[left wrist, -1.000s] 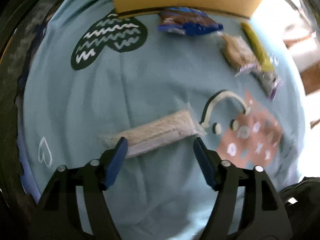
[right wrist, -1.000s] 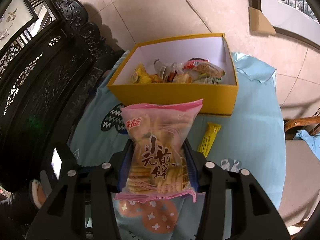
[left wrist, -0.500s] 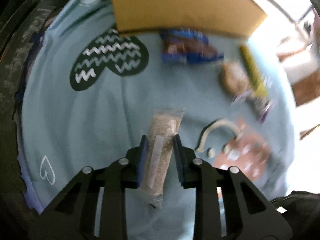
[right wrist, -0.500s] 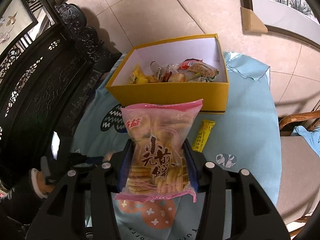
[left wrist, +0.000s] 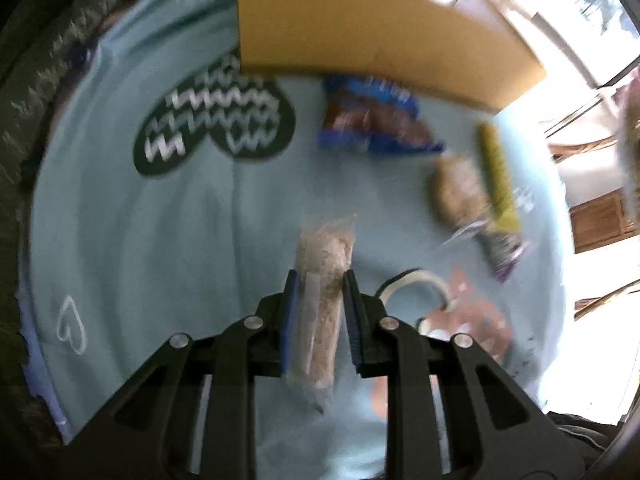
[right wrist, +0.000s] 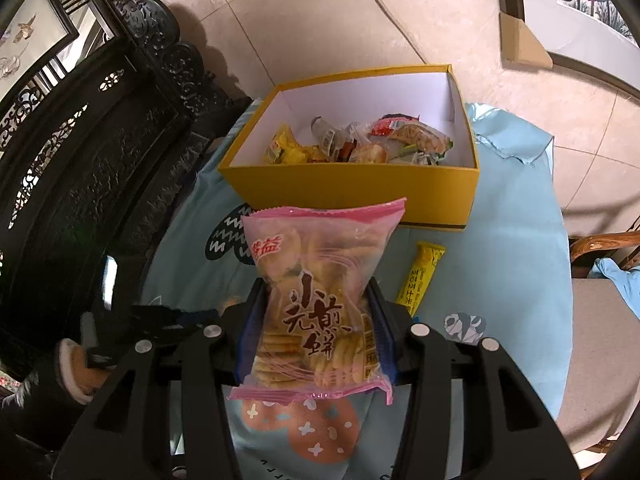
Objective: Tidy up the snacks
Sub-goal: 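Carry the roll and pink cracker bag into the yellow box and release both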
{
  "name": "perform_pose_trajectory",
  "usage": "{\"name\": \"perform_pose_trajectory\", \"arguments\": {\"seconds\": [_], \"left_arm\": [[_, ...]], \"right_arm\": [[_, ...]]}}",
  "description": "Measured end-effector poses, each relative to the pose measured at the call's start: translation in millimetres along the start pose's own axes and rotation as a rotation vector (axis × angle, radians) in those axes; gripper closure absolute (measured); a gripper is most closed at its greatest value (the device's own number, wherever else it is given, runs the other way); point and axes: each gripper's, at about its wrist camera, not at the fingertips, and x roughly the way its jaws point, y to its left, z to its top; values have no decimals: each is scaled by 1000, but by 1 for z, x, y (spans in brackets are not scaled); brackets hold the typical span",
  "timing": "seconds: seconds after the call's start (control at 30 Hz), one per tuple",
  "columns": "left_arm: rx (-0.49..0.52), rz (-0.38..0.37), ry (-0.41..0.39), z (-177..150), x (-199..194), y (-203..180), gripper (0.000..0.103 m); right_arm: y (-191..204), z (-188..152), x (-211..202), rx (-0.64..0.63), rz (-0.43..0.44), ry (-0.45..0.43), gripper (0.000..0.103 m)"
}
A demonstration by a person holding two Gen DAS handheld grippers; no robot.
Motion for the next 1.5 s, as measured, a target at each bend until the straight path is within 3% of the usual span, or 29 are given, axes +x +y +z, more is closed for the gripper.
{"name": "perform_pose_trajectory", "arguments": {"seconds": [0.13,0.2,0.27,0.3,0.37,0.4,0.47,0.63,0.87,1.1,1.3,1.5], "left_arm": [[18,32,10,-3,14,-9,72],[32,72,28,-7,17,-16,62],[44,111,25,-12,16,-18,43],[48,125,21,-14,17,-17,41],[50,134,54,-22,25,-16,47],[44,127,84,-26,33,-16,57],[65,161,55,-28,32,-25,74],[80,159,10,-20,14,-41,75],[61,130,-113,16,-60,-49,75],[29,82,-261,98,-125,-59,75],[-12,63,-295,158,-138,-63,75],[-49,59,-294,203,-123,-50,75]], "right_arm": [[-3,-1,1,8,-6,3,54],[-3,-1,1,8,-6,1,54],[-4,0,0,9,-5,-2,54],[-5,0,0,11,-3,-2,54],[-5,-1,0,10,-2,1,54],[-5,-1,1,9,-2,3,54],[-3,-3,2,7,2,8,54],[3,-3,-1,-10,6,6,54],[2,6,-6,-18,-9,-19,54],[8,50,-13,-41,-32,-113,54],[3,98,-3,-35,-70,-171,54],[-13,135,26,-16,-118,-163,54]]}}
